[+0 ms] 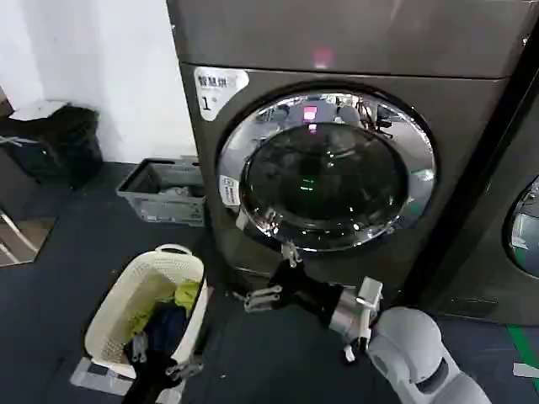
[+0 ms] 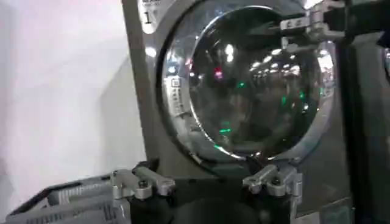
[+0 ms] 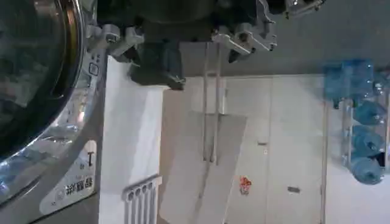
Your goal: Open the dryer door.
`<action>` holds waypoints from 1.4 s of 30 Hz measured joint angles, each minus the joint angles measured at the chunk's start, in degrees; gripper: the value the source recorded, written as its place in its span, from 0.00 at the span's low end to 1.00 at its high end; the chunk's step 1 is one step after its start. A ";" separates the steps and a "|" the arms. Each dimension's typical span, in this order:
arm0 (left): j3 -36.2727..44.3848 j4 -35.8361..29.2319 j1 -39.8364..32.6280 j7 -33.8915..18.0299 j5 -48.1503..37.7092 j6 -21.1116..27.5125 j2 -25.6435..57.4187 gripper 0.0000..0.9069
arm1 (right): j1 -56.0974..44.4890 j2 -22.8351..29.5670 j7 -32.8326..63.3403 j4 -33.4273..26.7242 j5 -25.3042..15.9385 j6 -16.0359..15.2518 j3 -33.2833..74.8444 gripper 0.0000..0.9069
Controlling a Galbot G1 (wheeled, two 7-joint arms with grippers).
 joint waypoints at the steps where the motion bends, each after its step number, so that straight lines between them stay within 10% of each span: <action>1: 0.14 -0.02 0.00 -0.33 -0.26 -0.09 -0.08 1.00 | 0.16 0.11 -0.01 -0.22 -0.05 0.16 -0.07 1.00; 42: 1.32 -2.88 -0.19 -1.45 1.65 9.71 -0.28 1.00 | 16.16 9.25 3.04 -26.33 -5.64 5.41 -5.99 1.00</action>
